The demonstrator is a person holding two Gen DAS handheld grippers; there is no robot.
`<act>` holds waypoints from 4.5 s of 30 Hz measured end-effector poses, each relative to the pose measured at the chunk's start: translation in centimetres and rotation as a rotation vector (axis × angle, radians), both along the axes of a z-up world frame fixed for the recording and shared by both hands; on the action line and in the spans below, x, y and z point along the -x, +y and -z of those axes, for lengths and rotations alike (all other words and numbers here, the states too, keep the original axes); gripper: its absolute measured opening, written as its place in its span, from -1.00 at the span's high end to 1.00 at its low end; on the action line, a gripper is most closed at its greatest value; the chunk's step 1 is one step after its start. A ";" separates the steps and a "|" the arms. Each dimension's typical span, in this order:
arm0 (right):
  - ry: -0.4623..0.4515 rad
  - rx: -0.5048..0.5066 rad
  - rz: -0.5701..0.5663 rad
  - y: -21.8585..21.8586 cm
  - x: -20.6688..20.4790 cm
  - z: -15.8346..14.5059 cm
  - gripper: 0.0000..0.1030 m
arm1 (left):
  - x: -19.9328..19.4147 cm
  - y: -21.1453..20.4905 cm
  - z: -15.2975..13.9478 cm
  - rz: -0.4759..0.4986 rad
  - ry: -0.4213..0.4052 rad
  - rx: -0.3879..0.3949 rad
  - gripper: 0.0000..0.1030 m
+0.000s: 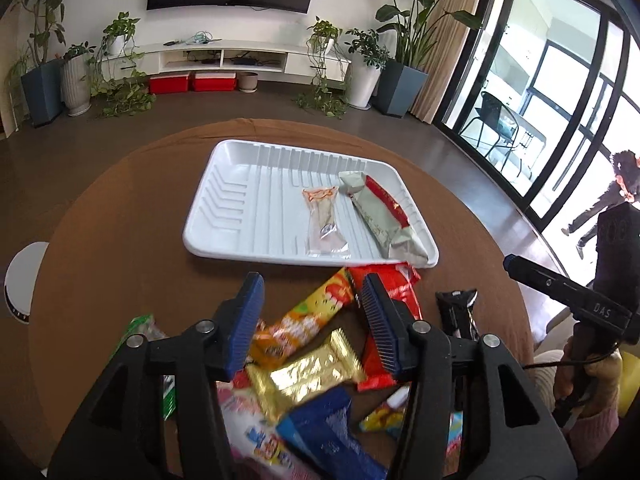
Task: Organize snacks
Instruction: 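Grasp the black packet with the right tool while the left tool grasps the pink packet, then lift both packets and carry them over the white tray, then drop both packets into the tray and open both tools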
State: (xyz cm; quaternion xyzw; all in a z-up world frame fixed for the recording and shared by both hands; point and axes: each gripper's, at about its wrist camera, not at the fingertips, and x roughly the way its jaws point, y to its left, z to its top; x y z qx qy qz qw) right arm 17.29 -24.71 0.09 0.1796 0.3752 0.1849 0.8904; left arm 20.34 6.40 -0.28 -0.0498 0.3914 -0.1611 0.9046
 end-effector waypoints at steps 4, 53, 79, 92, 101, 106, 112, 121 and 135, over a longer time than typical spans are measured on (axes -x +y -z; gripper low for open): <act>0.041 0.062 0.004 1.0 2.2 2.0 -0.21 | 4.3 2.3 1.1 -0.048 0.029 0.001 0.02; 0.141 0.478 -0.096 5.9 2.5 7.0 -0.04 | 7.9 3.5 8.7 -0.130 0.182 -0.101 0.01; 0.261 -0.038 -0.089 0.6 2.4 7.8 0.39 | 8.0 5.9 8.7 -0.115 0.180 0.122 0.62; 0.267 -0.372 -0.085 -1.1 1.7 7.4 0.39 | 7.4 5.7 6.0 -0.072 0.141 0.190 0.62; 0.192 -0.399 -0.073 -1.5 -2.0 4.2 0.39 | 3.6 3.0 4.1 0.004 0.113 0.180 0.62; 0.180 -0.399 -0.065 -1.3 -5.4 3.9 0.39 | 0.4 1.1 3.0 0.044 0.104 0.158 0.62; 0.181 -0.378 -0.047 -1.3 -9.1 4.1 0.39 | -3.8 -1.5 2.3 0.096 0.095 0.116 0.62; 0.194 -0.329 -0.040 -0.4 -14.1 5.3 0.39 | -10.7 -5.7 3.2 0.143 0.133 0.064 0.62; 0.244 -0.263 -0.021 -0.6 -16.4 7.7 0.33 | -14.9 -11.6 6.6 0.180 0.170 -0.047 0.58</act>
